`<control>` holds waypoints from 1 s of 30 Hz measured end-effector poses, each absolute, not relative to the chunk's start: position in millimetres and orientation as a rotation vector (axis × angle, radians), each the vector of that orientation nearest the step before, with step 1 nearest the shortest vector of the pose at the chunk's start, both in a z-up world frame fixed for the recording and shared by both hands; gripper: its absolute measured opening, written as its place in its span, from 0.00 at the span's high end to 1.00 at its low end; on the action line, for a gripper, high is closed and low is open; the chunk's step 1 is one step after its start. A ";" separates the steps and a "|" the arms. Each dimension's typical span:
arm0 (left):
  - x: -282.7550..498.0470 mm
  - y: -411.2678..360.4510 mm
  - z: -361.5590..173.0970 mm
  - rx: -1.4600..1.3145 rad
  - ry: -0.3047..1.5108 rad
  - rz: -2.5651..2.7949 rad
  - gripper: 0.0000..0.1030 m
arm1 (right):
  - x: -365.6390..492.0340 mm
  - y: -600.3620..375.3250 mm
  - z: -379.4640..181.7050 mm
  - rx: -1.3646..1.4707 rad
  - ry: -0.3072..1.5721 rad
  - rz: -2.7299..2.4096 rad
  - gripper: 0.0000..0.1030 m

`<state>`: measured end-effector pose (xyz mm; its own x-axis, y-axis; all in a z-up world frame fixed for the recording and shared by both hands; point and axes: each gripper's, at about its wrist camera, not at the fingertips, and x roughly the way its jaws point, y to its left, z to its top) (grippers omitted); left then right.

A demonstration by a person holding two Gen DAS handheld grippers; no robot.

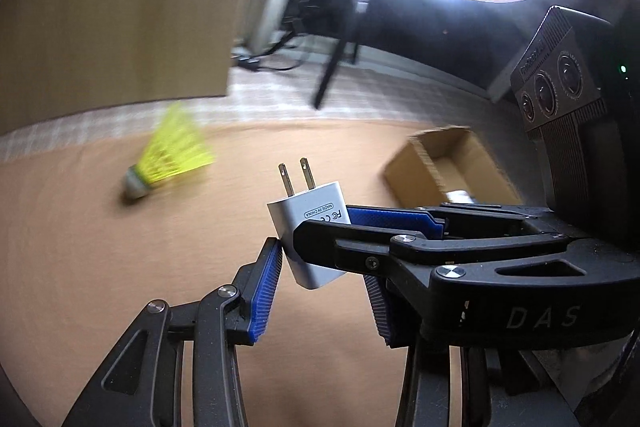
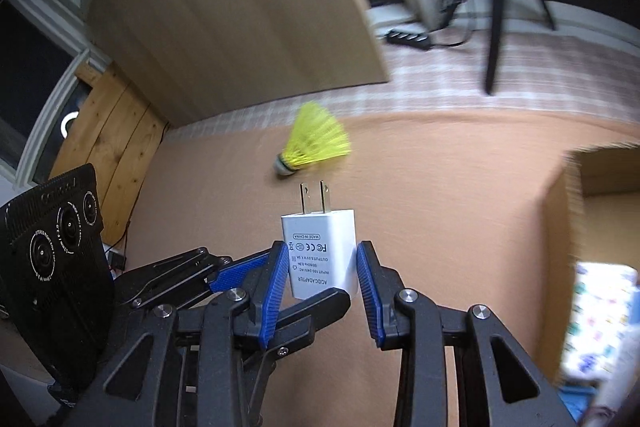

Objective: Organize objects
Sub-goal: 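Carry the white charger over the box and open the left tool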

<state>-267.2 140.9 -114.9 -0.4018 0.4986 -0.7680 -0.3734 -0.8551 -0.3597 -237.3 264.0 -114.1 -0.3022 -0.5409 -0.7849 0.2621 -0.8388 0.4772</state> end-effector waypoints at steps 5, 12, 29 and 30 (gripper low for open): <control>-256.5 196.1 -106.5 -1.263 -0.133 2.204 0.57 | -220.4 316.8 -104.2 1.448 -0.393 -2.230 0.69; -236.5 269.1 -100.9 -1.236 -0.087 2.119 0.57 | -196.0 385.8 -98.7 1.466 -0.441 -2.297 0.69; -208.7 365.7 -110.3 -1.254 0.009 2.016 0.57 | -163.6 468.1 -111.2 1.515 -0.538 -2.354 0.69; -208.2 368.4 -110.9 -1.256 0.012 2.013 0.57 | -163.0 469.4 -111.2 1.516 -0.540 -2.355 0.69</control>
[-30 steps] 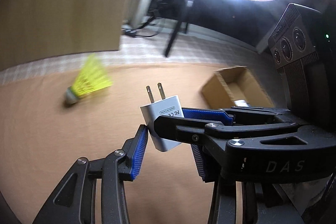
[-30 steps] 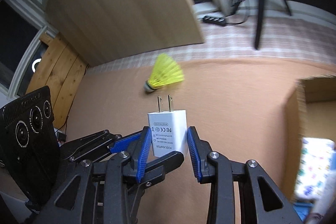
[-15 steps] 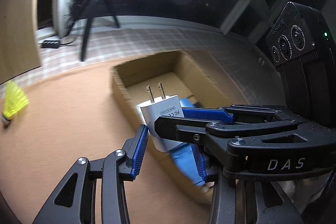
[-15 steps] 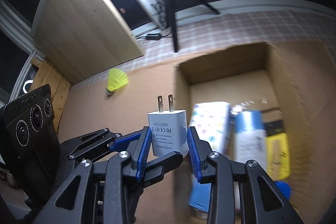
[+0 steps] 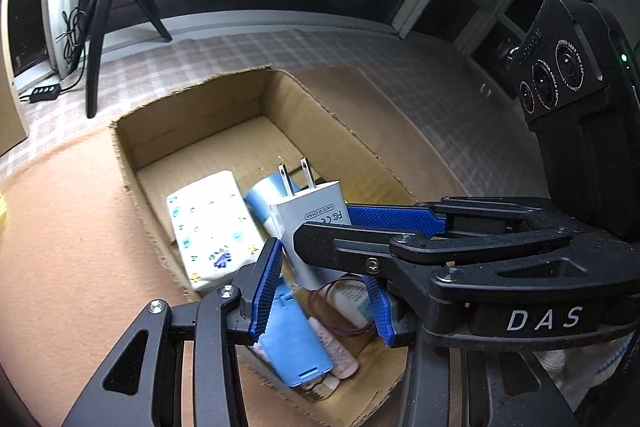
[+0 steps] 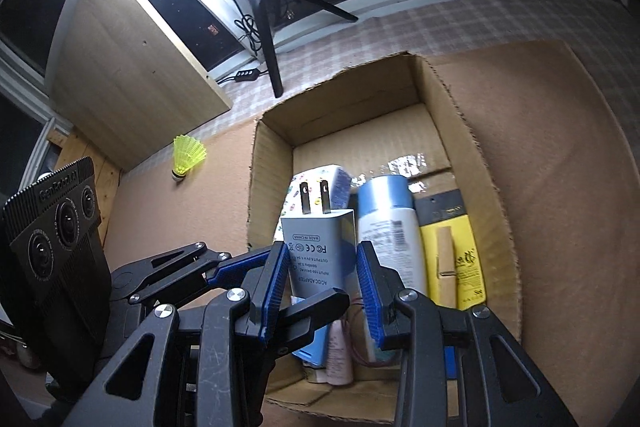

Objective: Organize objects
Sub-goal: 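Carry the white charger over the box and open the left tool, then move the left tool to the yellow shuttlecock and grasp its cork base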

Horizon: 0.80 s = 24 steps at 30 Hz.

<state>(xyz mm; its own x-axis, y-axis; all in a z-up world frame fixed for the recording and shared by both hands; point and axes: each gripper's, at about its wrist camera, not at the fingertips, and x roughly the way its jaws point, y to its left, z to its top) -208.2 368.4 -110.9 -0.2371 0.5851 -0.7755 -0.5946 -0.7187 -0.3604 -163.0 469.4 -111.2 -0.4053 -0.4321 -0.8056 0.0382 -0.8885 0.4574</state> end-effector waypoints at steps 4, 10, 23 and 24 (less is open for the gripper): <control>-206.2 373.2 -110.5 -1.257 0.030 2.013 0.55 | -161.2 472.2 -108.2 1.510 -0.503 -2.381 0.65; -209.5 363.6 -110.3 -1.262 0.024 2.038 0.49 | -158.3 475.2 -101.2 1.498 -0.494 -2.431 0.55; -203.3 310.1 -100.2 -1.277 -0.003 2.111 0.49 | -156.6 438.2 -92.5 1.469 -0.462 -2.391 0.55; -203.8 301.7 -98.7 -1.277 -0.010 2.124 0.49 | -156.5 435.2 -91.1 1.465 -0.459 -2.389 0.55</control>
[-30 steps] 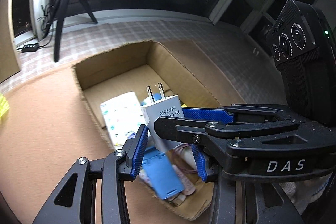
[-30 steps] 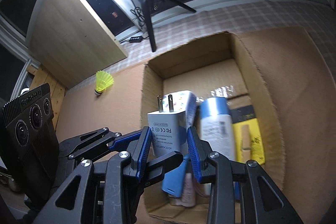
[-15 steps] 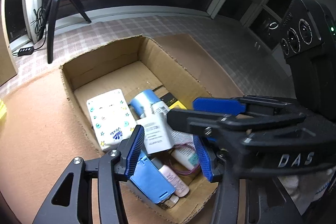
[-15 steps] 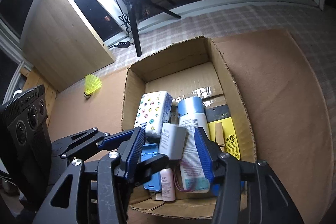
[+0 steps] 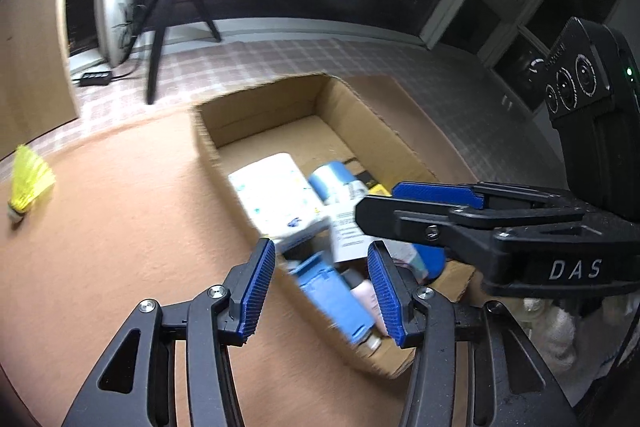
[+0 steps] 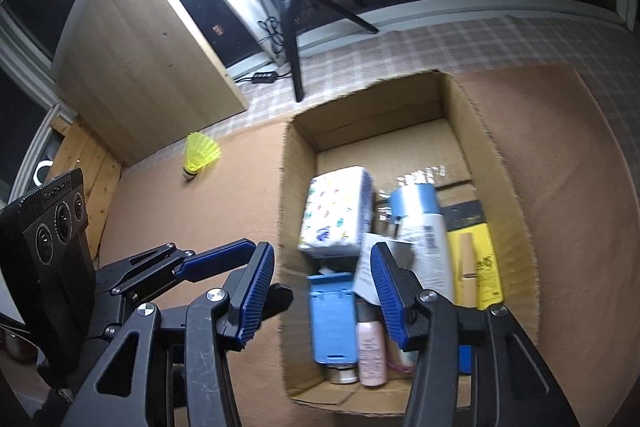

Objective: Organize objects
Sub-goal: 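Move the left tool to the yellow shuttlecock and grasp its cork base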

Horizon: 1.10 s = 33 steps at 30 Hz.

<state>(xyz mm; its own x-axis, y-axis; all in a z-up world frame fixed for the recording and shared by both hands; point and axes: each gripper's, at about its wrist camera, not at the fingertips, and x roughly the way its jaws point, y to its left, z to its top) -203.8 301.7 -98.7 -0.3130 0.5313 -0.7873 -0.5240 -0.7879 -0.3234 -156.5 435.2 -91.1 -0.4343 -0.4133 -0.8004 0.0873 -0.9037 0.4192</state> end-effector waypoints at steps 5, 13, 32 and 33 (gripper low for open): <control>-208.5 261.2 -97.3 -1.292 -0.041 2.169 0.49 | -161.2 411.1 -83.4 1.441 -0.427 -2.379 0.55; -229.4 175.9 -102.8 -1.347 -0.135 2.300 0.50 | -184.2 352.8 -78.6 1.405 -0.317 -2.342 0.55; -301.6 51.4 -143.3 -1.442 -0.256 2.445 0.49 | -283.2 224.7 -97.6 1.359 -0.188 -2.208 0.55; -306.6 47.5 -146.0 -1.444 -0.262 2.451 0.50 | -288.1 219.9 -100.1 1.356 -0.191 -2.197 0.55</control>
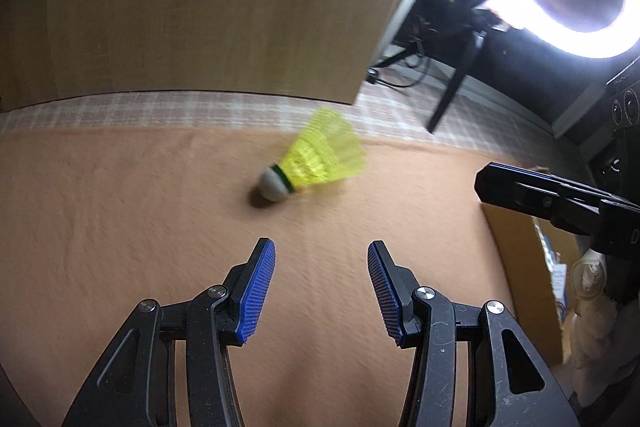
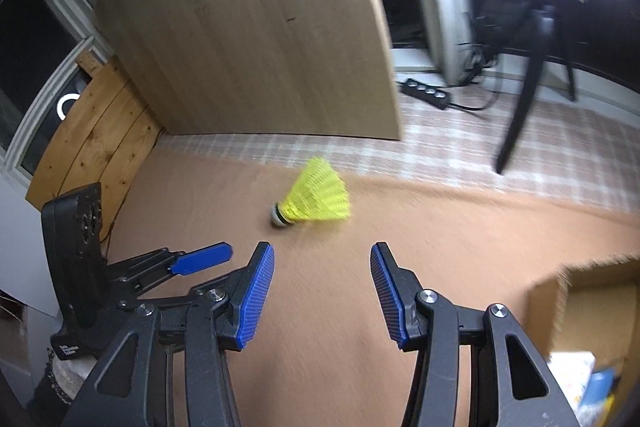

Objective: Organize objects
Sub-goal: 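Move the left tool to the yellow shuttlecock and grasp its cork base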

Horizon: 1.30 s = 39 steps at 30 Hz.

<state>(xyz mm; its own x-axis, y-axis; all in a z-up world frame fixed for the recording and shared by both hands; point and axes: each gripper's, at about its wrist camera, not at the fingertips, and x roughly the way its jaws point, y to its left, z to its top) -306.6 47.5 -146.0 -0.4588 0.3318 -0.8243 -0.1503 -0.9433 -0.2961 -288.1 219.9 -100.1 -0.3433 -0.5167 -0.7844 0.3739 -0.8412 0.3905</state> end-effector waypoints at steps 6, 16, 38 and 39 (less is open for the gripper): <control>-326.1 34.7 -162.9 -1.459 -0.302 2.447 0.50 | -316.3 196.6 -124.0 1.383 -0.205 -2.162 0.55; -355.1 33.5 -187.9 -1.484 -0.333 2.425 0.49 | -345.4 169.5 -147.8 1.416 -0.188 -2.135 0.55; -369.3 55.0 -193.0 -1.423 -0.242 2.402 0.51 | -345.6 159.8 -156.9 1.435 -0.168 -2.071 0.82; -367.1 55.8 -192.4 -1.421 -0.238 2.399 0.51 | -343.5 161.0 -155.0 1.430 -0.168 -2.071 0.83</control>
<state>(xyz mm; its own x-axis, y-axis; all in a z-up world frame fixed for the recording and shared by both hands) -367.1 55.8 -192.4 -0.4409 0.3726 -0.8166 -0.2046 -0.9275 -0.3127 -343.5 161.0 -155.0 -0.2313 -0.5452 -0.8058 0.4080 -0.8062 0.4284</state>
